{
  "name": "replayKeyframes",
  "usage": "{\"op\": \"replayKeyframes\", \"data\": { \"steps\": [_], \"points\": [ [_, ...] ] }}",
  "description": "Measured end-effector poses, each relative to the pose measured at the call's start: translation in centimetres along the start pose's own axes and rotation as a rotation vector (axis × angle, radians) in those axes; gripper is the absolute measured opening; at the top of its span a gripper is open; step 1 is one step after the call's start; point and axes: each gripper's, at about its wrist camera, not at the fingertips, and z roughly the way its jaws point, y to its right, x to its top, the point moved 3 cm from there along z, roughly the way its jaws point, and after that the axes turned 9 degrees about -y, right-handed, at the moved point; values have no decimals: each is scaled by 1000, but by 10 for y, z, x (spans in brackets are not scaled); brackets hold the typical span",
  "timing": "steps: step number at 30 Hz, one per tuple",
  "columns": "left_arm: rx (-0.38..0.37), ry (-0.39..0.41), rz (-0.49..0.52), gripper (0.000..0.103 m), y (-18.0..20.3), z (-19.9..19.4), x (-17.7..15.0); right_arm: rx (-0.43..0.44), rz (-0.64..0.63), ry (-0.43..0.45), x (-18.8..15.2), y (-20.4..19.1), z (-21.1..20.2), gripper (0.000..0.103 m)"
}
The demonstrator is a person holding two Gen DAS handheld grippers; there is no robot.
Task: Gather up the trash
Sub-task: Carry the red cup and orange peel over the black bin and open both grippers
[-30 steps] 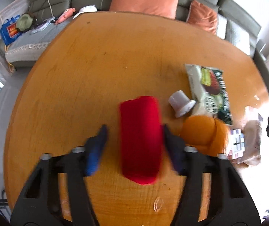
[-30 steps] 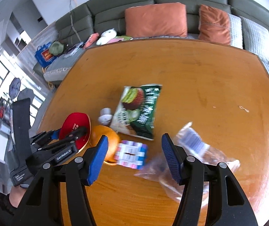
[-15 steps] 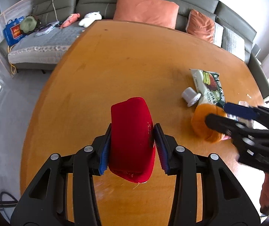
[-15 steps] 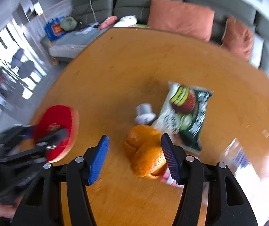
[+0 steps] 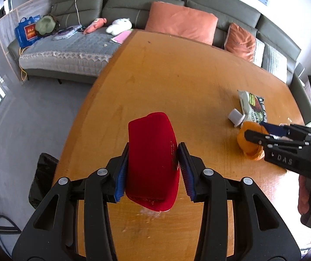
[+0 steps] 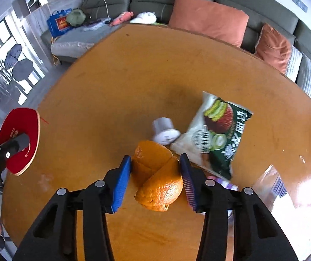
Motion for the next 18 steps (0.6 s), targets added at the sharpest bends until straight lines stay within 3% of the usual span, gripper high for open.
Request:
{"op": "replayKeyframes", "data": {
  "steps": [9, 18],
  "points": [
    [17, 49, -18, 42, -47, -31, -4, 36, -58, 39, 15, -68, -20, 48],
    [80, 65, -117, 42, -135, -56, -30, 89, -175, 47, 32, -171, -23, 48]
  ]
}}
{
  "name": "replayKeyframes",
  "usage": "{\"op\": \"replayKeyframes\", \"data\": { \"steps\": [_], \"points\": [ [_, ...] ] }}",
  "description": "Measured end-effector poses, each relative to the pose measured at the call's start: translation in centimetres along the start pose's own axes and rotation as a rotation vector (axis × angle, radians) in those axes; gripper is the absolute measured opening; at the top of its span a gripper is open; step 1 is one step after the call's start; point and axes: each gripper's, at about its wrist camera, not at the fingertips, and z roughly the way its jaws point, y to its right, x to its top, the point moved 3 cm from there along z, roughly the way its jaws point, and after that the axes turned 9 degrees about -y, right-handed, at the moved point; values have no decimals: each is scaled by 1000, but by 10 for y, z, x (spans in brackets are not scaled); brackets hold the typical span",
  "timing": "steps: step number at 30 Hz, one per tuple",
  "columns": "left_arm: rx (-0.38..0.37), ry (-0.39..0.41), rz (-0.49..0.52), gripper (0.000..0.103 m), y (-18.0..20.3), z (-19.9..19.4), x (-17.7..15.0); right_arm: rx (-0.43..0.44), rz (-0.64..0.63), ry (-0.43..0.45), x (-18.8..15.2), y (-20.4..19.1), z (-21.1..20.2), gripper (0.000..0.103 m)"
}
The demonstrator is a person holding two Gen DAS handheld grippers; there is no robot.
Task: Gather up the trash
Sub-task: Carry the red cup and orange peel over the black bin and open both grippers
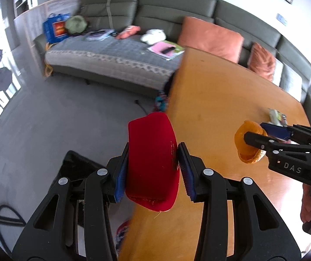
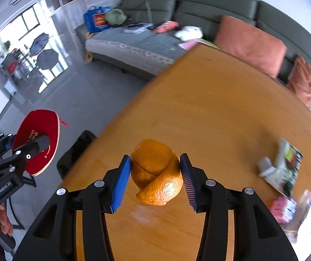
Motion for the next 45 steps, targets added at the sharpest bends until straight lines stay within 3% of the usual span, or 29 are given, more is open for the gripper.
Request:
{"op": "replayKeyframes", "data": {
  "steps": [10, 18, 27, 28, 29, 31, 36, 45],
  "points": [
    [91, -9, -164, 42, -119, -17, -34, 77, -173, -15, 34, -121, 21, 48],
    [161, -36, -281, 42, -190, -26, -65, 167, -304, -54, 46, -215, 41, 48],
    [250, -119, -397, 43, -258, -18, -96, 270, -413, -134, 53, -305, 65, 51],
    [260, -126, -404, 46, -262, -16, -95, 270, -421, -132, 57, -313, 66, 54],
    [274, -139, -411, 68, -268, -15, -95, 260, -424, -128, 57, -319, 65, 62],
    [328, -139, -423, 98, -276, -15, -92, 264, -431, -111, 65, -329, 62, 63],
    [362, -122, -428, 98, -283, -21, -93, 270, -451, -94, 69, -337, 62, 63],
    [356, -131, -413, 98, -277, -19, -92, 270, -429, -97, 64, -322, 61, 63]
  ]
}}
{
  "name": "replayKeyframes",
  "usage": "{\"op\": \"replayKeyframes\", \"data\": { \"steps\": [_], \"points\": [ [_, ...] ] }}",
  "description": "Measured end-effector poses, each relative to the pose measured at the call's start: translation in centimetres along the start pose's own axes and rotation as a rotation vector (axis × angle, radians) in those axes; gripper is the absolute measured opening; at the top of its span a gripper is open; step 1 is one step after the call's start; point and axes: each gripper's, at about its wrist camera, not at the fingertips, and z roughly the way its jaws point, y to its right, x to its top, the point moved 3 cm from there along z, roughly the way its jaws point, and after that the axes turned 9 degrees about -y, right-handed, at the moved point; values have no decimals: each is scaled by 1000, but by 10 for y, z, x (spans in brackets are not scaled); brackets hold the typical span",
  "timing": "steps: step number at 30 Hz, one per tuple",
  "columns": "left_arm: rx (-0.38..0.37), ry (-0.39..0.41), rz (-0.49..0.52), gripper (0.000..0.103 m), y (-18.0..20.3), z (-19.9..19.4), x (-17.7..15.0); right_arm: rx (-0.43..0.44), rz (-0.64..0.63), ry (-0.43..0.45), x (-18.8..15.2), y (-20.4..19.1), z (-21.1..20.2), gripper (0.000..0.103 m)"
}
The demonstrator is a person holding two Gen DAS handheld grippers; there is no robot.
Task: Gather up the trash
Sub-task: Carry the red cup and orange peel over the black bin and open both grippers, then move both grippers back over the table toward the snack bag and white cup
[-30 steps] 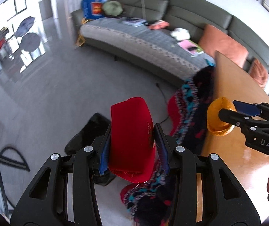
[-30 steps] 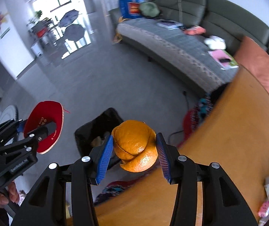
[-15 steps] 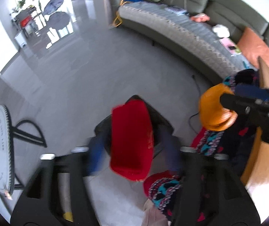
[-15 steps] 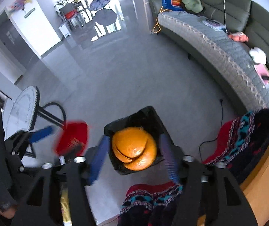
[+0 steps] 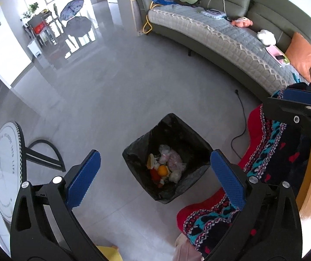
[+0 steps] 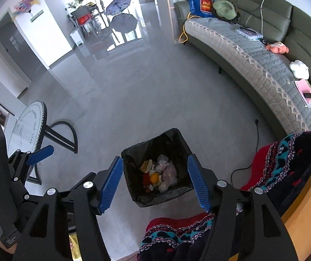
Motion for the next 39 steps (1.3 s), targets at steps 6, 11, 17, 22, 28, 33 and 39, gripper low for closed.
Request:
{"op": "replayKeyframes", "data": {
  "steps": [6, 11, 17, 22, 28, 33, 39],
  "points": [
    [-16, 24, 44, 98, 20, -12, -2, -7, 39, 25, -16, 17, -19, 63],
    [-49, 62, 103, 98, 55, -30, 1, -36, 94, 45, -38, 45, -39, 63],
    [-95, 91, 207, 98, 115, -48, -3, -72, 201, 85, -80, 97, -72, 63],
    [-142, 108, 313, 98, 181, -63, -13, -118, 299, 114, -121, 148, -101, 63],
    [-200, 117, 446, 98, 264, -79, -31, -183, 445, 139, -184, 219, -137, 63],
    [-241, 122, 545, 98, 327, -89, -50, -226, 549, 158, -231, 269, -160, 63],
    [-276, 128, 639, 98, 392, -96, -68, -297, 649, 151, -280, 326, -177, 63]
  ]
}}
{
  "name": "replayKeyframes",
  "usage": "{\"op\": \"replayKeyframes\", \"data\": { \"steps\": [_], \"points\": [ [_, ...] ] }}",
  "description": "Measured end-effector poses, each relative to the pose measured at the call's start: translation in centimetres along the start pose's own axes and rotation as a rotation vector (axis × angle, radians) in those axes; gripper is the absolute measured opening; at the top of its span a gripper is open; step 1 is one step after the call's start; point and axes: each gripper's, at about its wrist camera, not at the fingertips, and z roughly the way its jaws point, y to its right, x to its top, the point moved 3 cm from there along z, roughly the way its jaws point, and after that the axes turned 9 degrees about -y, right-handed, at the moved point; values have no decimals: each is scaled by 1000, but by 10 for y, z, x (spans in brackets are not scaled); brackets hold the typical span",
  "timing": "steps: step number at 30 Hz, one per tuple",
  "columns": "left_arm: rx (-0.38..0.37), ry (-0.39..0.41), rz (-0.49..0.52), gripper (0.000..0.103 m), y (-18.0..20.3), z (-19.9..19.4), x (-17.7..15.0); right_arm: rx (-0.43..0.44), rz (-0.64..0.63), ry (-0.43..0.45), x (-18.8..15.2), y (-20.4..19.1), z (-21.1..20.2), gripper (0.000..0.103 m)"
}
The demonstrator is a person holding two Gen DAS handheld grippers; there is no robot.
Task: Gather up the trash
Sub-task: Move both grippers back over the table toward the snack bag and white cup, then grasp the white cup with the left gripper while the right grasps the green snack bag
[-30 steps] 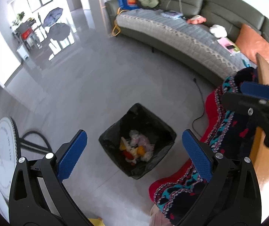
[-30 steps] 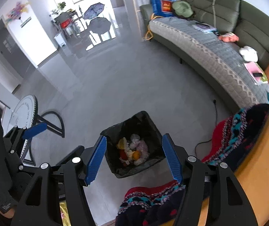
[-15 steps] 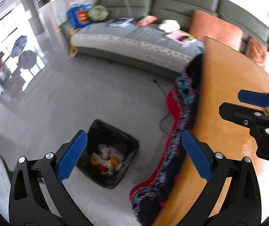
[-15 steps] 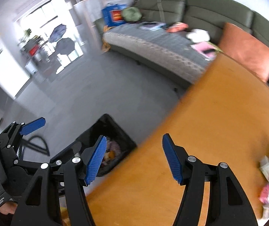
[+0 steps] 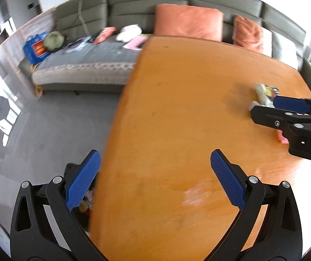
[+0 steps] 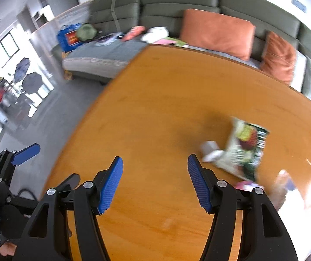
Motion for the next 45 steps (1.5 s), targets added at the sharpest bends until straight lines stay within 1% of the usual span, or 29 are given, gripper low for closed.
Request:
{"op": "replayKeyframes", "data": {
  "steps": [3, 8, 9, 13, 21, 26, 29, 31, 33, 34, 36, 38, 39, 40, 41, 42, 43, 44, 45],
  "points": [
    [-12, -1, 52, 98, 30, 9, 10, -26, 40, -3, 2, 27, 2, 63],
    [-30, -12, 101, 98, 64, 24, 25, -76, 130, -19, 8, 74, 11, 63],
    [-33, -16, 110, 98, 69, 28, 30, -85, 153, -26, 8, 86, 15, 63],
    [-44, -30, 125, 98, 84, 39, 39, -95, 220, -55, 16, 114, 31, 63],
    [-64, -46, 128, 98, 104, 55, 54, -131, 262, -115, 16, 133, 60, 63],
    [-73, -54, 154, 98, 120, 65, 62, -105, 277, -122, 30, 140, 70, 64],
    [-87, -55, 156, 98, 131, 69, 66, -94, 268, -144, 39, 142, 77, 66],
    [-96, -53, 157, 98, 137, 71, 71, -81, 249, -153, 42, 143, 81, 63],
    [-108, -59, 164, 98, 143, 74, 73, -67, 227, -144, 45, 145, 80, 58],
    [-112, -60, 177, 98, 148, 76, 75, -65, 223, -138, 45, 146, 79, 56],
    [-105, -52, 206, 98, 158, 79, 78, -82, 240, -115, 44, 158, 73, 55],
    [-112, -46, 231, 97, 164, 82, 78, -67, 275, -105, 43, 172, 67, 55],
    [-118, -47, 244, 95, 169, 86, 78, -60, 287, -102, 42, 179, 64, 55],
    [-124, -51, 253, 89, 172, 88, 79, -60, 295, -97, 41, 185, 61, 55],
    [-135, -64, 262, 78, 176, 93, 79, -62, 301, -88, 39, 191, 57, 55],
    [-137, -75, 268, 72, 177, 97, 79, -63, 308, -79, 38, 197, 54, 55],
    [-140, -96, 275, 58, 180, 102, 78, -58, 318, -69, 37, 202, 50, 55],
    [-147, -114, 275, 46, 182, 108, 77, -55, 327, -64, 36, 206, 48, 55],
    [-147, -98, 274, 45, 183, 107, 76, -53, 333, -59, 35, 208, 46, 55]
  ]
}}
